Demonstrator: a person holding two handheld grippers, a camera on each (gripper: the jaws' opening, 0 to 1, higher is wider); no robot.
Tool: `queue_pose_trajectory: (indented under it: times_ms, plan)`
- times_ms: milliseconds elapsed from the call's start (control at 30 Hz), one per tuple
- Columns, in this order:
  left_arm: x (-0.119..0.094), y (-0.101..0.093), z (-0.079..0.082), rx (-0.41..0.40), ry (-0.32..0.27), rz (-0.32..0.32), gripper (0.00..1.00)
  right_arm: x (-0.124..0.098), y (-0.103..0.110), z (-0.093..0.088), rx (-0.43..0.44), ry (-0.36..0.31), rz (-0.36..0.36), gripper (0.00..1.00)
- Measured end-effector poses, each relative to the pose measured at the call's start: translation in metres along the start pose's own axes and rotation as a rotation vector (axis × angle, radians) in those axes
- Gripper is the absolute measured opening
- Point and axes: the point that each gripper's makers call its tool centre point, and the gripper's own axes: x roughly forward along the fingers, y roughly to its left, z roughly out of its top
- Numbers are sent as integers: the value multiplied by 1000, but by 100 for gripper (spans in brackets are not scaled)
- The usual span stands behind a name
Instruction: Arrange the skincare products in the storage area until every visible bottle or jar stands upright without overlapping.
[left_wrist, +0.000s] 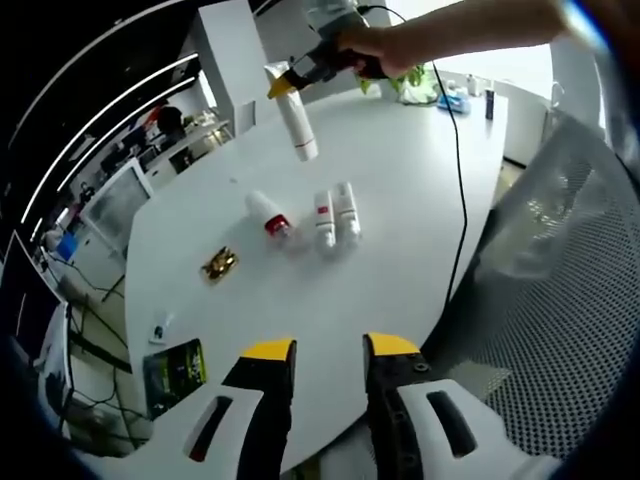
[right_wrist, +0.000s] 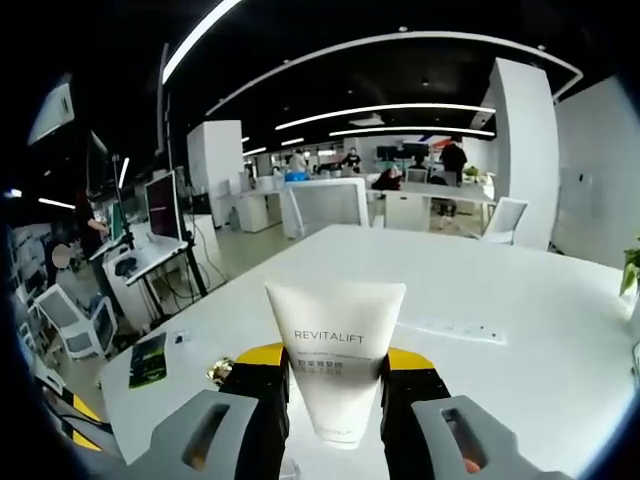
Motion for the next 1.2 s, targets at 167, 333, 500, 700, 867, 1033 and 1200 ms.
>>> queue_pose_trajectory:
  times_ms: [167, 333, 500, 700, 867, 1033, 1200]
  plan:
    - [-2, 1, 0, -25, -2, 1, 29, 6, -6, -1, 13, 5, -10, 29]
    - [-2, 5, -4, -37, 14, 24, 26, 15, -10, -4, 17, 21, -25, 30]
    - [0, -3, -5, -26, 21, -9, 26, 25, -13, -7, 39, 29, -34, 30]
    - [1, -3, -7, -32, 29, -11, 24, 37, -18, -14, 57, 41, -61, 30]
    - [1, -2, -8, -38, 34, -7, 23, 43, -26, -21, 95, 45, -100, 30]
    - [1, -3, -10, -33, 46, -13, 21, 50, -31, -24, 105, 48, -127, 30]
    - [2, -3, -11, -32, 50, -14, 21, 56, -36, -24, 91, 44, -146, 30]
